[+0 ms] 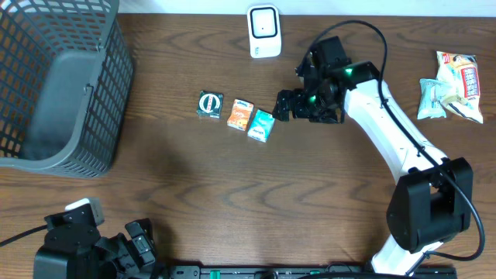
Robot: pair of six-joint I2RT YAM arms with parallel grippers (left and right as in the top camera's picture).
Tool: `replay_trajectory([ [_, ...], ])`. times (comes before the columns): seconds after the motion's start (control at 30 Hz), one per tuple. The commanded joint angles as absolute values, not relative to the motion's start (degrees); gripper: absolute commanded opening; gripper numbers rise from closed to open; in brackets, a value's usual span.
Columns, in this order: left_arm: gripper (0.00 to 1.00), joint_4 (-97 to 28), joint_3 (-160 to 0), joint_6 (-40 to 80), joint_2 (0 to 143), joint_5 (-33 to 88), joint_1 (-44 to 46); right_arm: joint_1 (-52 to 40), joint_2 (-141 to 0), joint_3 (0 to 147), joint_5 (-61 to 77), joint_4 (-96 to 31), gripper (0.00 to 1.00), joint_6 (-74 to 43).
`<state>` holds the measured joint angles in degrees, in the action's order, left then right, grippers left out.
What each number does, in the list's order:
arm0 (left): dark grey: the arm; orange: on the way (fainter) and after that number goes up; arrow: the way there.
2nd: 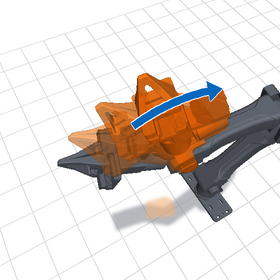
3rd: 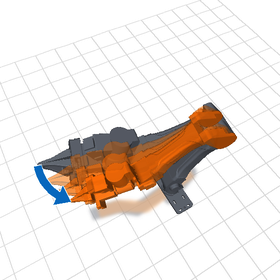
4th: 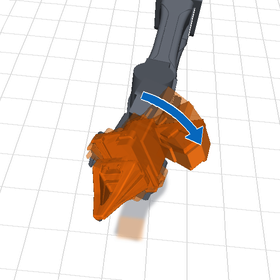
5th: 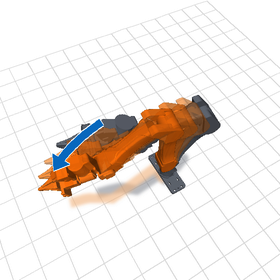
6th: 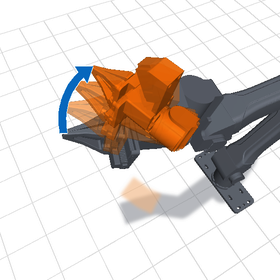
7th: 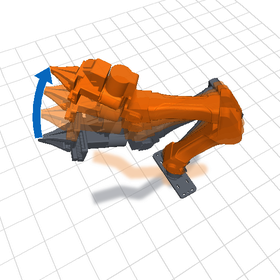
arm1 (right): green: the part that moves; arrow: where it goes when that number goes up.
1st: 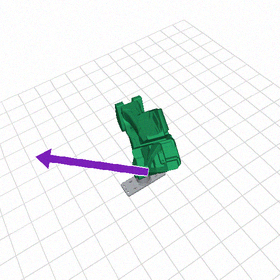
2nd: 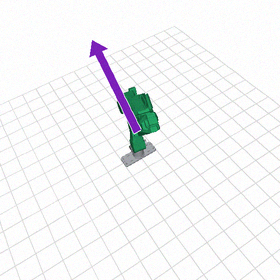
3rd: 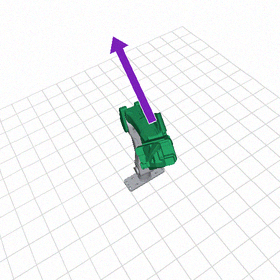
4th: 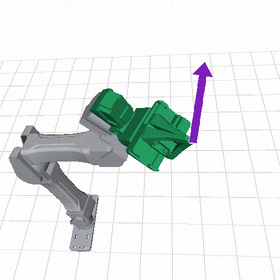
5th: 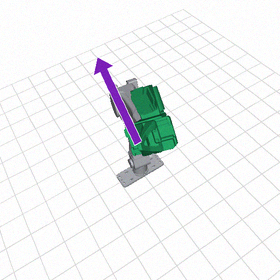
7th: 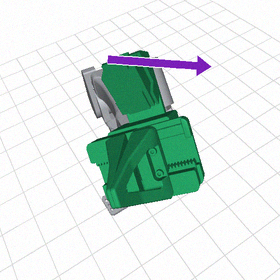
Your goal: Scan the item barcode
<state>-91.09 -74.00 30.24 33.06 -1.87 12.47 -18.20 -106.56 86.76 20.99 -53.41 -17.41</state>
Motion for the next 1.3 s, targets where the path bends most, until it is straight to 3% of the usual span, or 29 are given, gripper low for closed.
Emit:
replay_trajectory([
  [0.0,0.98,-91.05,-74.15,30.74,33.08,-2.39,12.29,-17.26,-106.52,85.60,27.14,-51.22,0.99,-18.52],
  [0.23,0.98,-91.05,-74.15,30.74,33.08,-2.39,12.29,-17.43,-106.52,80.25,27.18,-41.67,0.98,-23.77],
  [0.6,0.98,-91.05,-74.15,30.74,33.08,-2.39,12.29,-21.06,-106.67,68.88,27.07,-22.37,0.86,-40.49],
  [0.87,0.98,-91.05,-74.15,30.74,33.08,-2.39,12.29,-24.34,-109.73,68.58,21.76,-20.64,0.90,-46.78],
  [1.2,0.98,-91.05,-74.15,30.74,33.08,-2.39,12.29,-24.34,-113.89,68.58,22.55,-15.97,0.71,-48.18],
  [1.27,0.98,-91.05,-74.15,30.74,33.08,-2.39,12.29,-24.56,-114.74,68.58,23.14,-15.14,0.71,-48.16],
])
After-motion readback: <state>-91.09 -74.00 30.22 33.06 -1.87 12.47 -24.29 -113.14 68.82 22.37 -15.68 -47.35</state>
